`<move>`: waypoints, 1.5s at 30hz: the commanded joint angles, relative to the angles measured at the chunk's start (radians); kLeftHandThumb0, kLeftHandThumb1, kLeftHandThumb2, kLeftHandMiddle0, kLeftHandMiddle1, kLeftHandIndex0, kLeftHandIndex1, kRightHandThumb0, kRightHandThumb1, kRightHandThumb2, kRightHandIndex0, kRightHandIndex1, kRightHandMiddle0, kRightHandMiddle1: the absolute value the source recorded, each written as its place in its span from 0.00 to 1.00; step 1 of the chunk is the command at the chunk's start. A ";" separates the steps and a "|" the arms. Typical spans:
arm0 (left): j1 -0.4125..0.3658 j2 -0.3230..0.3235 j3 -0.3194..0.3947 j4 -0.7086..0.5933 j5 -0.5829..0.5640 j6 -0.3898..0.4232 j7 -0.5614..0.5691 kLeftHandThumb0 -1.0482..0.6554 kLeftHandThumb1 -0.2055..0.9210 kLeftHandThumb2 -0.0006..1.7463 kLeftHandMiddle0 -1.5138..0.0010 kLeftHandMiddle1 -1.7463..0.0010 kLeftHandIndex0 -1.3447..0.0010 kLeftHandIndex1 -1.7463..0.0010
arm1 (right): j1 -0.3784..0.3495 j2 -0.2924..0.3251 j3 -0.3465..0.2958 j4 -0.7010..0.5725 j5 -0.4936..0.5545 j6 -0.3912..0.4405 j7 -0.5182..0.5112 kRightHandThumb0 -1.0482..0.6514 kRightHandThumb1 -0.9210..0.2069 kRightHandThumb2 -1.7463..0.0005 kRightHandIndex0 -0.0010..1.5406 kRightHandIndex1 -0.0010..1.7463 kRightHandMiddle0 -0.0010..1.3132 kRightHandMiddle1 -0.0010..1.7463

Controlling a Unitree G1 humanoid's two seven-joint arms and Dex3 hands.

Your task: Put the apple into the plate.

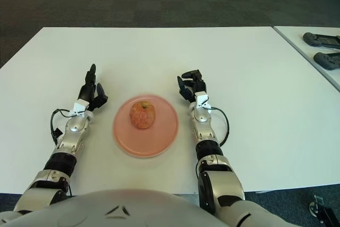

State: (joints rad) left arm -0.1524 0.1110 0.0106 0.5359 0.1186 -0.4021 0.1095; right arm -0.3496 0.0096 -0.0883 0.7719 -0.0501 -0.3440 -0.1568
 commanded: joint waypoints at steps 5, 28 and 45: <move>0.021 0.005 -0.003 0.013 0.002 0.029 -0.017 0.05 1.00 0.64 1.00 1.00 1.00 0.91 | 0.045 0.011 0.003 0.028 0.006 0.066 0.000 0.61 0.09 0.70 0.29 0.82 0.20 0.93; 0.035 0.022 0.005 0.094 -0.018 -0.008 -0.060 0.03 1.00 0.63 1.00 1.00 1.00 0.88 | 0.055 0.014 0.007 0.016 0.002 0.068 -0.004 0.61 0.08 0.71 0.28 0.83 0.19 0.93; 0.045 0.012 0.005 0.077 -0.018 -0.036 -0.043 0.04 1.00 0.62 1.00 1.00 1.00 0.92 | 0.050 0.015 -0.004 0.085 0.011 -0.049 -0.002 0.39 0.11 0.61 0.16 0.37 0.04 0.64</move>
State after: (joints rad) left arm -0.1450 0.1269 0.0188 0.5868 0.0919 -0.4754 0.0650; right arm -0.3342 0.0203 -0.0876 0.7917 -0.0516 -0.4030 -0.1681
